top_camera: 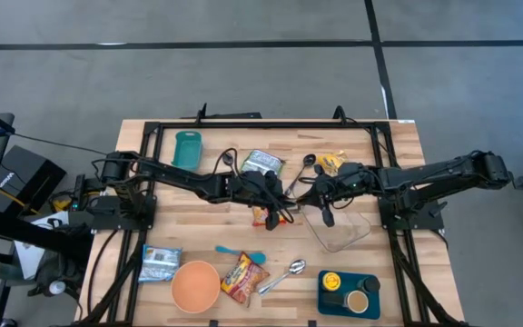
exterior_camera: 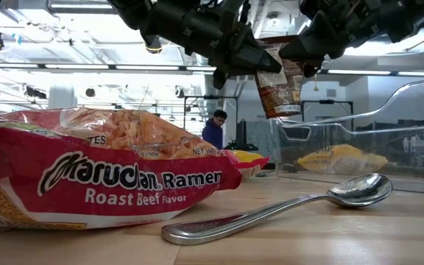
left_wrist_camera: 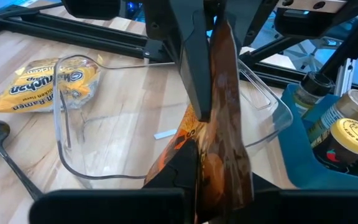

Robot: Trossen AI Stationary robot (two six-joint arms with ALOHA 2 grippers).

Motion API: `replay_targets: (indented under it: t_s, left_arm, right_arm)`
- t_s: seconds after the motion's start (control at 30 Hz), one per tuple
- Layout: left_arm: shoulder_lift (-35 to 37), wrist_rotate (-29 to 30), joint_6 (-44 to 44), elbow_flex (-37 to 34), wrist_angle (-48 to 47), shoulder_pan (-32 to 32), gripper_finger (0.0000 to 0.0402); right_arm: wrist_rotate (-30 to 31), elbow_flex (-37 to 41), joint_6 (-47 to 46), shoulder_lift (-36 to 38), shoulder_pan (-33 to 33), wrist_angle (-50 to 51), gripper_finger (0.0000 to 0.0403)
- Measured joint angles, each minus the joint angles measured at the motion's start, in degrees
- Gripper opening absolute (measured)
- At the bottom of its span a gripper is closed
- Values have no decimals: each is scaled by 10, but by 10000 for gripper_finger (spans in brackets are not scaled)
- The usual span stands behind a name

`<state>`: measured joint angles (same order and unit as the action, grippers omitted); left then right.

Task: Pick & Place Food Item
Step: Put the orange spice pack into the blue bin

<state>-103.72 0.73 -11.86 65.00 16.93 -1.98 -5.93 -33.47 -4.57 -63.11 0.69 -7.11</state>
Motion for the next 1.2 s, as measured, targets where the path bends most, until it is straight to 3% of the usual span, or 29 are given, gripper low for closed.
replay_targets:
  t_s: [0.33,0.47,0.8,1.0,1.2]
  left_arm:
    - [0,1,0,0,0,0,17]
    - [0,1,0,0,-1,0,53]
    - [3,1,0,-1,-28,0,189]
    - [3,1,0,-1,-34,1,220]
    - [3,1,0,-1,-41,1,224]
  right_arm:
    - [0,0,1,0,0,0,1]
    - [0,0,1,0,0,1,1]
    - [2,0,1,0,0,11,0]
    - [15,0,3,3,0,13,0]
    - [15,0,5,36,0,29,0]
